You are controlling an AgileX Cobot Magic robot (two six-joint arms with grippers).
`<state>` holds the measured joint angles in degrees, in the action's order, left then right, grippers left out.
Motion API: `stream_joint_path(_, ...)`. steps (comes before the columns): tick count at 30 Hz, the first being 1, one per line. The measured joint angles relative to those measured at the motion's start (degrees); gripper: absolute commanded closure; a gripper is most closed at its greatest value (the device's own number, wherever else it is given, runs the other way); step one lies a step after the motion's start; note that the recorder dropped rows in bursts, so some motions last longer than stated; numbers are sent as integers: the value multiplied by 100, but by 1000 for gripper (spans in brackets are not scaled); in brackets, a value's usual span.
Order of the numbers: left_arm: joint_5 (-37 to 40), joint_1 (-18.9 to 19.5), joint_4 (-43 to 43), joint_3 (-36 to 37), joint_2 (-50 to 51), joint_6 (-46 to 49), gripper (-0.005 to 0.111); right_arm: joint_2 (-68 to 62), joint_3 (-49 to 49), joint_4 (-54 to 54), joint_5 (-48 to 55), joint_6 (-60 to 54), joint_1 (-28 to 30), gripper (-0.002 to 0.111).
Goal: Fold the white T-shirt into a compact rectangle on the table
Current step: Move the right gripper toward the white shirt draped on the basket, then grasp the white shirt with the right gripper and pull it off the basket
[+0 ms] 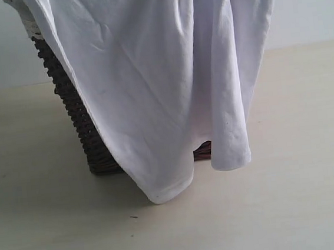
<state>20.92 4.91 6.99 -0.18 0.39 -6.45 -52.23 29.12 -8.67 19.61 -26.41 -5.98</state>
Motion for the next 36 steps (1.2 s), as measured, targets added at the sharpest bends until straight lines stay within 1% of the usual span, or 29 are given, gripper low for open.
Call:
stream_joint_path(3, 0, 0, 0, 0, 0, 0, 107, -618, 889, -487, 1429, -421, 0, 108)
stream_joint_path(6, 0, 0, 0, 0, 0, 0, 107, -1381, 1720, -1346, 3010, -1536, 0, 108)
stream_joint_path(8, 0, 0, 0, 0, 0, 0, 107, -2011, 2207, -2135, 4052, -2454, 0, 108)
stream_joint_path(10, 0, 0, 0, 0, 0, 0, 107, -2518, 2523, -2914, 4642, -3103, 0, 102)
stream_joint_path(11, 0, 0, 0, 0, 0, 0, 107, -2742, 2659, -3259, 4791, -3369, 0, 98)
stream_joint_path(12, 0, 0, 0, 0, 0, 0, 107, -2890, 2761, -3492, 4839, -3611, 0, 83)
stream_joint_path(13, 0, 0, 0, 0, 0, 0, 107, -3128, 2863, -3894, 4747, -4125, 0, 72)
stream_joint_path(15, 0, 0, 0, 0, 0, 0, 107, -3207, 2889, -4062, 4478, -4631, 0, 48)
stream_joint_path(16, 0, 0, 0, 0, 0, 0, 107, -3207, 2889, -4105, 4335, -4896, 0, 40)
stream_joint_path(17, 0, 0, 0, 0, 0, 0, 107, -3207, 2889, -4154, 4211, -5077, 0, 34)
stream_joint_path(18, 0, 0, 0, 0, 0, 0, 107, -3193, 2889, -4243, 4047, -5243, 0, 34)
stream_joint_path(22, 0, 0, 0, 0, 0, 0, 107, -3097, 2889, -4914, 3656, -5494, 0, 39)
stream_joint_path(26, 0, 0, 0, 0, 0, 0, 107, -3123, 2907, -5389, 3600, -5531, 0, 44)
stream_joint_path(27, 0, 0, 0, 0, 0, 0, 107, -3136, 2907, -5423, 3600, -5531, 0, 47)
stream_joint_path(29, 0, 0, 0, 0, 0, 0, 107, -3209, 2907, -5459, 3596, -5531, 0, 56)
stream_joint_path(31, 0, 0, 0, 0, 0, 0, 107, -3278, 2907, -5473, 3581, -5482, 0, 69)
stream_joint_path(36, 0, 0, 0, 0, 0, 0, 107, -3321, 2907, -5473, 3557, -5348, 0, 108)
